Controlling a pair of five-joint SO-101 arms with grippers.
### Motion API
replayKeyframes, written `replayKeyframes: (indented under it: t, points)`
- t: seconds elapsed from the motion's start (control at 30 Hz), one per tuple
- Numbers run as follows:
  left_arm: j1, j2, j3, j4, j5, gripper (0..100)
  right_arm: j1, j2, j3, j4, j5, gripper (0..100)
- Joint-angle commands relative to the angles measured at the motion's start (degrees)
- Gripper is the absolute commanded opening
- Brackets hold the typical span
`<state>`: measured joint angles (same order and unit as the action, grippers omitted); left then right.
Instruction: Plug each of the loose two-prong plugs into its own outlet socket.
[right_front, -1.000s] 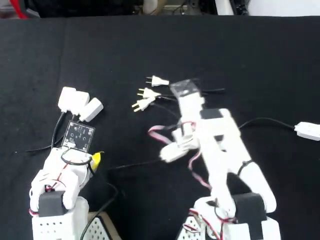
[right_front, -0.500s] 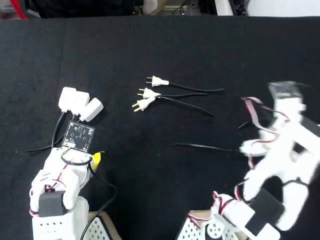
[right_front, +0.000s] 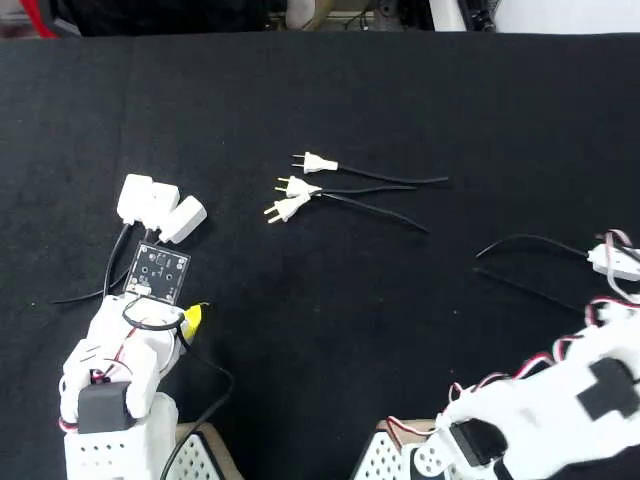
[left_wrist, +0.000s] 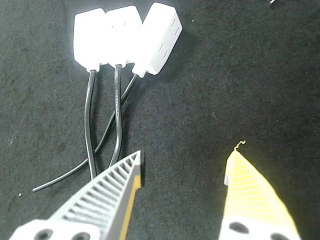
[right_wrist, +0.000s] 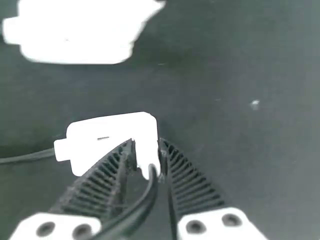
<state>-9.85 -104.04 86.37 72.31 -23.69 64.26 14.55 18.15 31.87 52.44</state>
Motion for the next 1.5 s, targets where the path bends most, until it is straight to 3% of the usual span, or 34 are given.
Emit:
replayKeyframes:
  t: [0.0, 0.17, 0.3, 0.4, 0.6, 0.77, 0.97, 1.13, 1.3, 1.47]
  points:
    - [-0.57, -0.18, -0.40, 0.35, -0.53, 27, 1.76, 5.14, -9.10, -1.14, 0.53, 1.2]
    - [-0.57, -0.18, -0.48, 0.62, -0.53, 27, 1.41, 9.63, -13.23, -0.97, 0.79, 3.1]
    - [-0.57, -0.18, -0.48, 0.70, -0.53, 27, 1.32, 7.96, -13.32, 2.81, 0.53, 15.5]
    - [-0.57, -0.18, -0.40, 0.70, -0.53, 27, 0.53, 4.09, -13.58, 10.73, 0.62, 21.7]
    - [-0.48, 0.09, 1.36, 0.88, -2.29, 27, -3.16, -9.27, -13.58, 27.96, 0.53, 19.4]
    - [-0.66, -0.18, 5.14, 2.99, -8.00, 27, -12.66, -20.97, -13.23, 45.27, -0.53, 19.5]
    - [-0.66, -0.18, 5.49, 3.60, -8.18, 27, -32.97, -30.73, -12.97, 57.67, -16.62, 19.4]
    - [-0.75, -0.18, 5.58, 3.60, -8.18, 27, -53.89, -32.75, -9.36, 56.62, -39.21, 19.4]
    - [-5.14, -0.18, 5.14, 3.60, -7.91, 27, -70.15, -32.84, 0.31, 41.14, -58.81, 19.1]
    - [-12.35, -0.26, 5.05, 3.52, -7.82, 27, -80.26, -32.75, 14.46, 17.23, -67.43, 19.1]
